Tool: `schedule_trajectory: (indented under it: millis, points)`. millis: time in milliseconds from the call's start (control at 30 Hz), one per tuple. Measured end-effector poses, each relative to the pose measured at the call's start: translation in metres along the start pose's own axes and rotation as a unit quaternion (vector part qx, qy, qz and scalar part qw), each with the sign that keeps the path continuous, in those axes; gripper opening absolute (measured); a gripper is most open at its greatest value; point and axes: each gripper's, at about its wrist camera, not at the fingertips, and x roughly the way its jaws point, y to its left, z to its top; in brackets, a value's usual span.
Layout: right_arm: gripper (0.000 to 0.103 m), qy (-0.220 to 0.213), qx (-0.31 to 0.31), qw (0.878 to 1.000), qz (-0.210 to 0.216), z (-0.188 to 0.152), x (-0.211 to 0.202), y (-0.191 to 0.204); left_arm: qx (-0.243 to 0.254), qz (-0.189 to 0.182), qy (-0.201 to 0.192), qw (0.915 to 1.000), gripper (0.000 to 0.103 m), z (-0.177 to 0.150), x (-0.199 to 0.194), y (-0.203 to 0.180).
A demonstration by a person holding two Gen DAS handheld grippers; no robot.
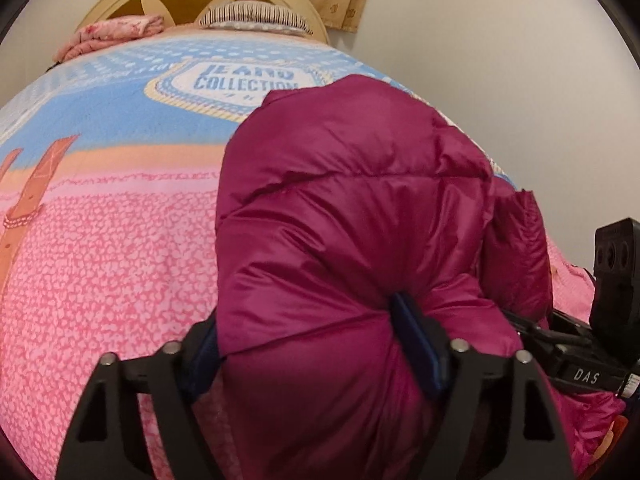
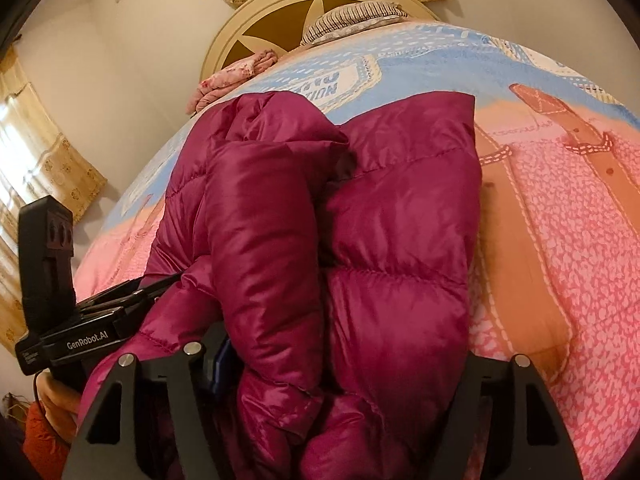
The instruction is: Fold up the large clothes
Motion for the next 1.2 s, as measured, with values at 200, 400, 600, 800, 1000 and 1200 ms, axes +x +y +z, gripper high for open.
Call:
schedule_trajectory:
  millis: [200,400,600,800,1000,1200]
  points:
    - [0.046,-0.003,0.031,0.999,0.013,-0.010,-0.007,0.005,0.012,0.028,-0.013,0.9994,0.054,-0.006,-0.016,-0.015]
    - [0.037,-0.002,0.058,0.997,0.042,-0.022,-0.022,0.006,-0.015,0.028,-0.018,0.9993,0.042,-0.020,-0.042,-0.020]
    - [0.036,-0.003,0.074,0.996,0.058,-0.037,-0.041,0.011,-0.029,0.029,-0.015,0.9991,0.042,-0.031,-0.056,-0.024]
    - [0.034,-0.013,0.068,0.996,0.054,-0.047,-0.059,0.022,-0.024,0.036,-0.015,0.9990,0.042,-0.040,-0.066,-0.034]
    - [0.034,-0.016,0.059,0.997,0.045,-0.050,-0.065,0.026,-0.023,0.036,-0.012,0.9990,0.042,-0.047,-0.067,-0.038]
    - [0.033,-0.024,0.048,0.998,0.041,-0.048,-0.072,0.027,-0.048,0.008,-0.014,0.9987,0.041,-0.057,-0.079,-0.031]
